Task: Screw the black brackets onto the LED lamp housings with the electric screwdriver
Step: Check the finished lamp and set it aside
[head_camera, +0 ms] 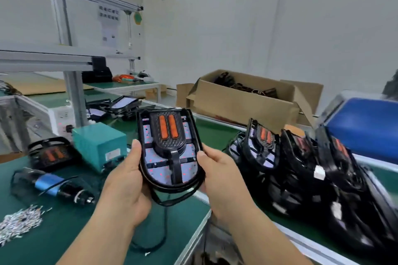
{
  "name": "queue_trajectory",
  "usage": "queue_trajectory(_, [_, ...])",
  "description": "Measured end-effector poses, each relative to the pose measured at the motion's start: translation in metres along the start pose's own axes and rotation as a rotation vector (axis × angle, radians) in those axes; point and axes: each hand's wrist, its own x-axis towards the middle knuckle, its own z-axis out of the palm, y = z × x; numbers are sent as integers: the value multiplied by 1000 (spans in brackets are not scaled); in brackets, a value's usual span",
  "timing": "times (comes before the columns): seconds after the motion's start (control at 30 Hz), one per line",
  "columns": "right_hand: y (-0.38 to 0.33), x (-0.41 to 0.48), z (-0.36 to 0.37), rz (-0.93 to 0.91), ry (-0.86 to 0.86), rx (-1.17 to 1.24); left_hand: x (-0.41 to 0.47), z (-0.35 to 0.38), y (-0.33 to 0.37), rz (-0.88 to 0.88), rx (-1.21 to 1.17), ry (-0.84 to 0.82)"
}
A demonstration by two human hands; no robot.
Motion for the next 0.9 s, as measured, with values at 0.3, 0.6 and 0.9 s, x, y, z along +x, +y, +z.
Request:
queue_trajectory(0.3, [-21,7,-96,-99,435,3,40,119,-49,-92,213,-219])
queue_trajectory(0.6, [-30,28,-128,-177,554,-143,98,178,-80,-28,343,-263])
queue_trajectory(0.9, [-16,50,-135,-184,574,-460,132,199,-104,93,789,-326])
